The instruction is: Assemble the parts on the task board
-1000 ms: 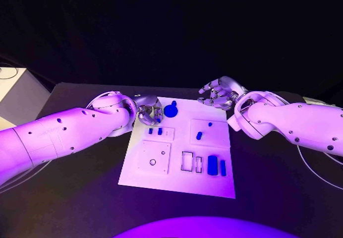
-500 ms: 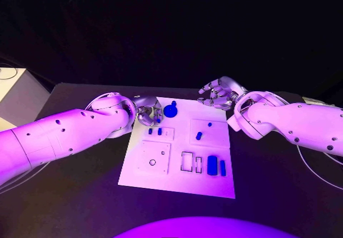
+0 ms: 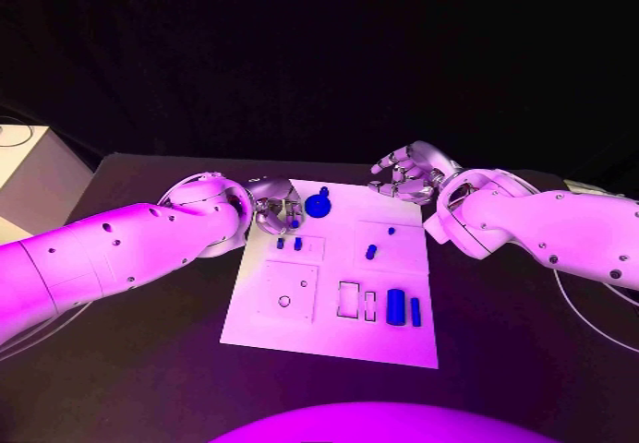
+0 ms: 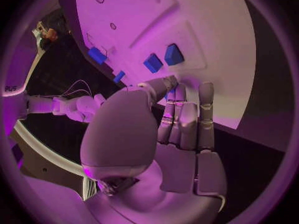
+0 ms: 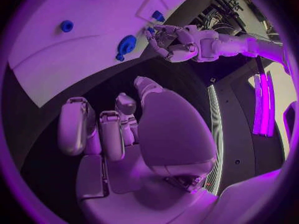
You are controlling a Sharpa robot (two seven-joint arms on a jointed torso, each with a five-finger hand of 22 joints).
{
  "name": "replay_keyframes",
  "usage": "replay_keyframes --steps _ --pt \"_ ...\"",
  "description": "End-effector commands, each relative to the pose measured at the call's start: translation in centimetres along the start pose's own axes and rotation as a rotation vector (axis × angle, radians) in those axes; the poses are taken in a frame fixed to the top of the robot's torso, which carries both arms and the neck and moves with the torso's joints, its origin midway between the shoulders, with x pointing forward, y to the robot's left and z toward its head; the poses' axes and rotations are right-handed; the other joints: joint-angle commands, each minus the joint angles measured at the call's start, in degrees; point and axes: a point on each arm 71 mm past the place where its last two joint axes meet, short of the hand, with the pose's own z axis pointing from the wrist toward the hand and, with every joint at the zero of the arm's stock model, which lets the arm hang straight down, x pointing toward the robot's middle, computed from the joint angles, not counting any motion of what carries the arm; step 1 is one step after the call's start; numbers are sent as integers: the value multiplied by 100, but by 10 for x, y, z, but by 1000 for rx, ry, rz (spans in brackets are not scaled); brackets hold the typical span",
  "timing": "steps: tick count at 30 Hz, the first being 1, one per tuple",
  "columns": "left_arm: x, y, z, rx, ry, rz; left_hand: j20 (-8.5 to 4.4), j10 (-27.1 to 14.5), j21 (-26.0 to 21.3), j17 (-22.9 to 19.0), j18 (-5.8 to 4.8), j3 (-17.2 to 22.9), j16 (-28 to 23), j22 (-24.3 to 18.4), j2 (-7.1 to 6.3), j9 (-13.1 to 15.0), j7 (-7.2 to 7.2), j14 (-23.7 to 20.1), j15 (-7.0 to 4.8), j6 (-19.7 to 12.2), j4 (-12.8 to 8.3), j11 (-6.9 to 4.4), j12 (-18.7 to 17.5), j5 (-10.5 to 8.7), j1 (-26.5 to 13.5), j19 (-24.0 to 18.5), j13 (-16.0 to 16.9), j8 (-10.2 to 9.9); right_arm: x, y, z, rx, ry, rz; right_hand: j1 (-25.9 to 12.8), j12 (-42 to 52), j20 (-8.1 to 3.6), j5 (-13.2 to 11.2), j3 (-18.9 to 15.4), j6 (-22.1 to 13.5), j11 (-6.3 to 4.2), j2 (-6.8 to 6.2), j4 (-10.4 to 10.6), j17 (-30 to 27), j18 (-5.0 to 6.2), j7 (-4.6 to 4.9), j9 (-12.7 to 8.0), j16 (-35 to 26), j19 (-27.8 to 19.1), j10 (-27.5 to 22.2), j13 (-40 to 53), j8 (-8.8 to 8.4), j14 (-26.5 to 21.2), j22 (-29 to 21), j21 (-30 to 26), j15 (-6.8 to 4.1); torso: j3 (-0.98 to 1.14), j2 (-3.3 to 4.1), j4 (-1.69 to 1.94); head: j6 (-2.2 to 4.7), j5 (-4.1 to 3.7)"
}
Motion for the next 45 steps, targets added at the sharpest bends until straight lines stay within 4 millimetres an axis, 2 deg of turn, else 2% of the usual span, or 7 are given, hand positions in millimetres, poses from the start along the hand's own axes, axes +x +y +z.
replay_keyframes --steps 1,19,27,34,39,40,45 --pt "0 -1 0 3 -9 -5 23 -52 -18 6 92 -5 40 -6 -23 -10 1 -22 24 -54 -20 -13 57 26 -33 -20 19 -33 1 0 0 -8 10 -4 -3 -20 -15 38 28 41 -17 -39 -1 911 50 -11 7 -36 -13 13 -8 -27 403 325 -22 -43 1 0 -1 0 0" --pt "-2 4 -2 -19 -24 -13 55 -506 -28 -12 92 -12 98 -30 -122 -177 17 -44 59 -558 13 22 677 33 -66 -23 290 -375 -3 -4 -1 2 -4 -6 -12 -171 -16 40 52 17 -13 -81 -4 865 67 -7 4 -76 -42 -103 -160 -42 387 270 -118 -41 0 -2 -3 6 -1" --pt "-4 9 -8 -30 -26 -32 55 -517 -28 -50 92 -16 95 -31 -126 -188 18 -62 59 -579 14 23 692 33 -64 -24 294 -388 -6 -7 -2 4 -5 -13 20 -1448 -23 27 289 25 -27 -197 -13 621 88 -15 25 -311 -77 -859 -1420 -41 294 198 -269 -49 2 -5 -7 33 -6" --pt "-13 21 -23 -49 -48 -165 63 -641 -44 -421 91 54 15 -38 -83 -221 103 -295 84 -556 -23 65 749 52 32 -71 302 -384 -10 -11 -7 -47 31 -88 355 -2994 -53 -490 832 259 -43 -405 -37 89 127 -56 97 -843 -154 -1067 -2704 64 140 78 -534 -77 6 -7 -5 73 -52" --pt "-27 39 -40 -48 -109 -382 126 -845 -47 -1418 87 247 -281 -27 -10 -265 209 -866 173 -513 -10 188 585 60 51 -211 154 -324 -12 -17 -14 -104 59 -194 441 -4049 -41 -672 1077 430 -12 -544 -77 22 130 -76 149 -921 -152 -849 -3698 124 151 76 -587 -58 6 -9 -16 149 -165" --pt "-30 44 -45 -37 -132 -477 191 -968 -199 -2431 84 264 -658 -98 26 -281 246 -1510 238 -497 166 252 448 51 -128 -396 47 -277 -12 -18 -16 -134 54 -223 479 -4272 -46 -693 1123 543 -29 -571 -113 14 128 -103 182 -931 -143 -763 -3928 181 153 95 -571 -59 10 -8 -22 168 -186" --pt "-39 56 -63 34 -201 -821 299 -1104 -656 -2609 90 32 -913 -380 39 -334 280 -1775 325 -596 565 305 388 32 -398 -554 -100 -182 -6 -25 -26 -195 49 -311 647 -4567 -103 -807 1318 815 -86 -527 -268 64 98 -177 260 -881 -72 -460 -4265 327 204 206 -409 -112 13 1 -21 230 -275"
